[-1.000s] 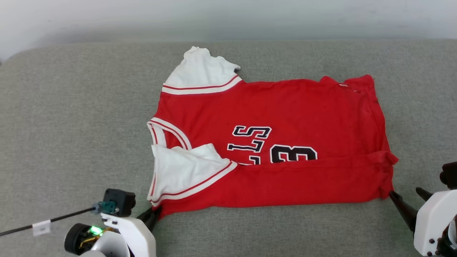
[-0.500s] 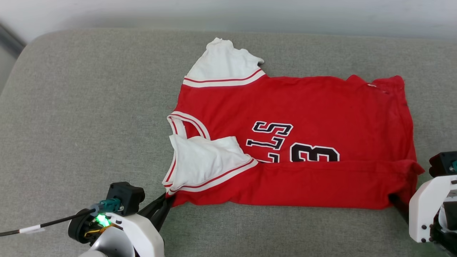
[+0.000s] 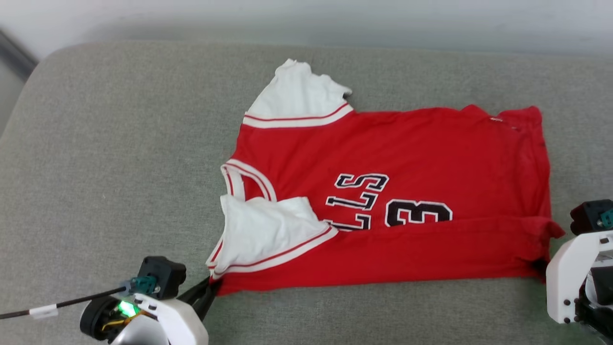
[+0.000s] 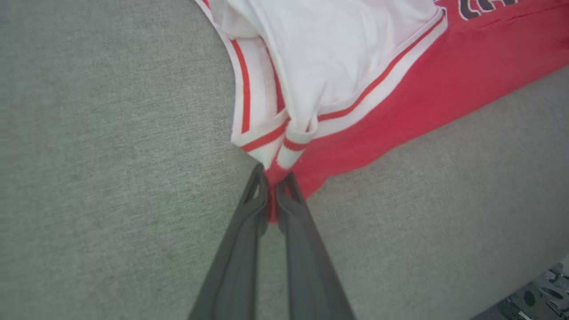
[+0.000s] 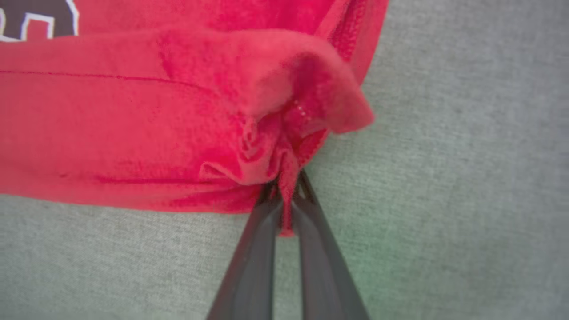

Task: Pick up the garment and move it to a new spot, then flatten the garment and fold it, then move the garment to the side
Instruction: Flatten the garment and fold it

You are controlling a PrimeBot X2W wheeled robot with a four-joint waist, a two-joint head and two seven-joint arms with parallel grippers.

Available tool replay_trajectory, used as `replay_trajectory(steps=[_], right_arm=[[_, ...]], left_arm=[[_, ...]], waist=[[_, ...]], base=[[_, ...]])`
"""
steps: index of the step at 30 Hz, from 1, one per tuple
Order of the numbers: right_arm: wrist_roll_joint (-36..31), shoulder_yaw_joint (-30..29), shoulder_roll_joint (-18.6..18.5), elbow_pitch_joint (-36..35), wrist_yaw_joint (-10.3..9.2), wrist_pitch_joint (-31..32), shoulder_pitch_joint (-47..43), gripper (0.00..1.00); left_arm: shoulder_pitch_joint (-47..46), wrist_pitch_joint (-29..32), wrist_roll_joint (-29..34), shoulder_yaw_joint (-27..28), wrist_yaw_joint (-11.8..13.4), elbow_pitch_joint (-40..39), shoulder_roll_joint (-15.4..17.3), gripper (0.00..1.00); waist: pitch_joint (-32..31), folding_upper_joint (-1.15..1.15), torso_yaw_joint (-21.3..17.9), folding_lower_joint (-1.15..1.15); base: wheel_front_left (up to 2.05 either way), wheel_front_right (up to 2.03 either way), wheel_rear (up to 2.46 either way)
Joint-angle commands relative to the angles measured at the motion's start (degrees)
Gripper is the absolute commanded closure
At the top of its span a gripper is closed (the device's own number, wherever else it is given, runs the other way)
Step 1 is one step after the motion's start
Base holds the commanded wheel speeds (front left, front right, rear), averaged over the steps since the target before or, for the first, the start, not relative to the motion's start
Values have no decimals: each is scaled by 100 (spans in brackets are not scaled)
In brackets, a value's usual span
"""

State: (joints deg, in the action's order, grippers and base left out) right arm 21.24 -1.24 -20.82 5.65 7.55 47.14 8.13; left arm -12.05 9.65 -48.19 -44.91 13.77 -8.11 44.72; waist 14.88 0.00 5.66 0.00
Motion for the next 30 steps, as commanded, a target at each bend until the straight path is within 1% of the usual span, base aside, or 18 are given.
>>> replay_trajectory(steps=[1,6,10,11,14,17,19,20,21,22,26,30], right_arm=[[15,21,-79,101,-12,117,-269,100],[172,-6,-205,-288,-11,381,-573,100],[256,-104,-182,-559,-11,575,-918,100],[237,-194,-120,-752,-11,658,-1170,100],[226,-320,13,-983,-10,725,-1531,100],[218,-433,151,-1052,-10,668,-1768,100],[190,-440,176,-1049,-10,637,-1818,98],[175,-456,199,-1048,-10,608,-1853,39],[142,-490,228,-1031,-10,557,-1865,0],[121,-489,244,-1025,-10,512,-1863,0],[121,-578,243,-1135,-10,201,-1628,0],[182,-751,226,-1409,-9,-438,-1351,0]], left_arm=[[100,21,-57,-8,27,32,23,100],[470,105,-209,-93,73,21,168,100],[749,87,-336,-142,121,-69,218,100],[943,74,-390,-193,166,-100,255,100],[1182,39,-457,-270,178,-103,235,100],[1301,-30,-531,-321,146,-13,144,100],[1311,-45,-524,-329,138,25,122,100],[1310,-90,-512,-325,129,64,97,100],[1287,-132,-472,-323,118,100,88,20],[1257,-170,-458,-312,105,139,84,0],[1110,-471,-375,-127,81,129,98,0],[942,-1076,-278,227,104,0,64,0]], waist=[[-183,0,-106,0],[-499,0,-251,0],[-610,0,-321,0],[-648,0,-363,0],[-664,0,-416,0],[-662,0,-451,0],[-662,0,-457,0],[-663,0,-461,0],[-666,0,-463,0],[-673,0,-463,0],[-730,0,-445,0],[-810,0,-419,0]], base=[[0,0,0],[0,0,0],[0,0,0],[0,0,0],[0,0,0],[0,0,0],[0,0,0],[0,0,0],[0,0,0],[0,0,0],[0,0,0],[0,0,0]])
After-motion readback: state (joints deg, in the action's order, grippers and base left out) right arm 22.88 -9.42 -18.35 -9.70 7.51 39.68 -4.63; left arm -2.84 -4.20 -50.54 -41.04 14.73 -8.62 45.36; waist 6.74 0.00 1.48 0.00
